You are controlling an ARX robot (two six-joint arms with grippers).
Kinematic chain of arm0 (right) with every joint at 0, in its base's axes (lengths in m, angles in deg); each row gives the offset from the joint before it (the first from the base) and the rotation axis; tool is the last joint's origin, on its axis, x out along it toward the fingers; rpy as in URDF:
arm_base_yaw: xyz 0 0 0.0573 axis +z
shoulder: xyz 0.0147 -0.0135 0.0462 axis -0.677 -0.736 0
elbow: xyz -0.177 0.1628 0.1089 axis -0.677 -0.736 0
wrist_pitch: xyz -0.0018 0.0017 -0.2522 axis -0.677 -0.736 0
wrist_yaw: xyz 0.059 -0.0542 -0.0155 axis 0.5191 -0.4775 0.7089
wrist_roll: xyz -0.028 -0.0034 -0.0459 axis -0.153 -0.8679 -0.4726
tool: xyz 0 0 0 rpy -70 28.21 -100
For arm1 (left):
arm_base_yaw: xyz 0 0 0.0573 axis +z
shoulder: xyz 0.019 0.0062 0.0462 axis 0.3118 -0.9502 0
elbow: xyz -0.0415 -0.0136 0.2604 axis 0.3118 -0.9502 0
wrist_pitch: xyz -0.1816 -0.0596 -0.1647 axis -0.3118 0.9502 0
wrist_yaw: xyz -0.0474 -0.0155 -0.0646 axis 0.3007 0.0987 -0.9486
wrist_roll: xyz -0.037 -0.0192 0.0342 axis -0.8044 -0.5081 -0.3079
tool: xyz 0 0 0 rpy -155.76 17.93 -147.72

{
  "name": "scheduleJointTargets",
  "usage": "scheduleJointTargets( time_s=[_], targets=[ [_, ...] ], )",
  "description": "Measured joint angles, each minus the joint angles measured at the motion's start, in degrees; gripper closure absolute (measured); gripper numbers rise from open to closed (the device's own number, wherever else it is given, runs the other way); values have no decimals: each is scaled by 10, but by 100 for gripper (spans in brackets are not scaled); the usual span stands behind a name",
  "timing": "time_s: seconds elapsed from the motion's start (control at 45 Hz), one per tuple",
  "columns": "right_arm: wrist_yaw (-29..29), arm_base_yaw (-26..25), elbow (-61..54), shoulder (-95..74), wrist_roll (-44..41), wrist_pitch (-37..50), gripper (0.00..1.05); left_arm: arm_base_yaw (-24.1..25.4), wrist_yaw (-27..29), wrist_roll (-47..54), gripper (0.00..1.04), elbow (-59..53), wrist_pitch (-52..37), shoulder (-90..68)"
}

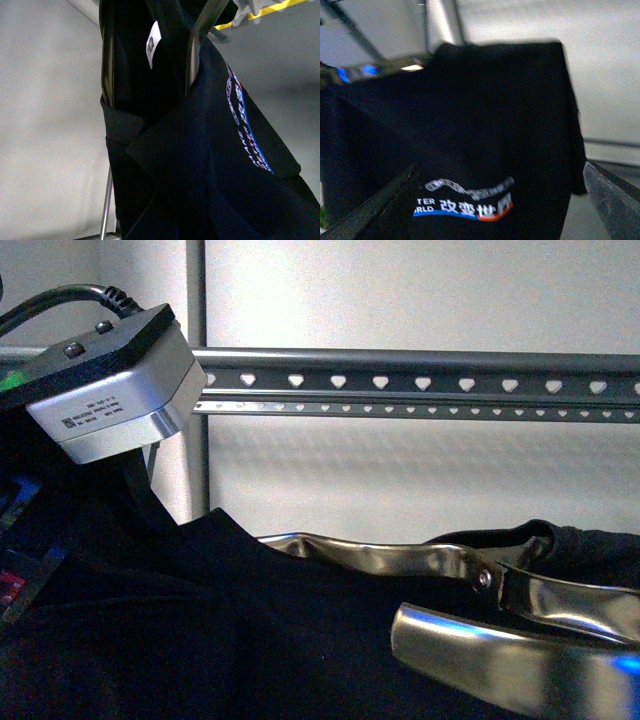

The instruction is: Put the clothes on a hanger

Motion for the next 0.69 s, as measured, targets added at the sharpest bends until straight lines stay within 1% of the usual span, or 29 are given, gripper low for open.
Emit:
scheduleJointTargets(
  time_s=[0.022, 0.044, 0.089, 0.111, 0.156, 0.178, 0.2, 0.222, 0.244, 0.267, 0.311, 0.333, 0.378, 0.422, 0.511, 0.689],
  targets=[
    [12, 2, 21, -33, -14, 14, 7, 0, 0, 0, 101, 0, 0, 0],
    [20, 10, 52, -77, -61, 24, 7, 0, 0, 0, 101, 0, 0, 0],
    [20, 21, 93, -129, -127, 19, 7, 0, 0, 0, 101, 0, 0, 0],
    [20, 29, 123, -165, -180, 11, 7, 0, 0, 0, 101, 0, 0, 0],
    [17, 41, 158, -210, -254, 12, 7, 1, 1, 0, 101, 0, 0, 0],
    [18, 50, 184, -242, -311, 6, 7, 1, 1, 0, 101, 0, 0, 0],
    [21, 55, 200, -261, -349, 0, 7, 1, 0, 0, 101, 0, 0, 0],
    [22, 64, 223, -287, -408, -13, 7, 1, 0, 0, 101, 0, 0, 0],
    [21, 71, 237, -302, -450, -26, 7, 1, 0, 0, 101, 0, 0, 0],
    [18, 80, 257, -324, -510, -48, 7, 1, 0, 0, 101, 0, 0, 0],
    [6, 93, 282, -354, -579, -69, 7, 1, 0, 0, 101, 0, 0, -1],
    [-10, 102, 298, -375, -635, -80, 7, 1, 0, 0, 101, 0, 0, -1],
    [-31, 114, 318, -403, -707, -82, 7, 1, 0, 0, 101, 0, 0, -1],
    [-46, 123, 334, -422, -745, -84, 7, 1, 0, 0, 101, 0, 0, -1],
    [-70, 138, 362, -456, -793, -94, 7, 1, 0, 0, 101, 0, 0, -1],
    [-99, 153, 410, -519, -828, -95, 7, 1, 0, 0, 101, 0, 0, -1]
  ],
)
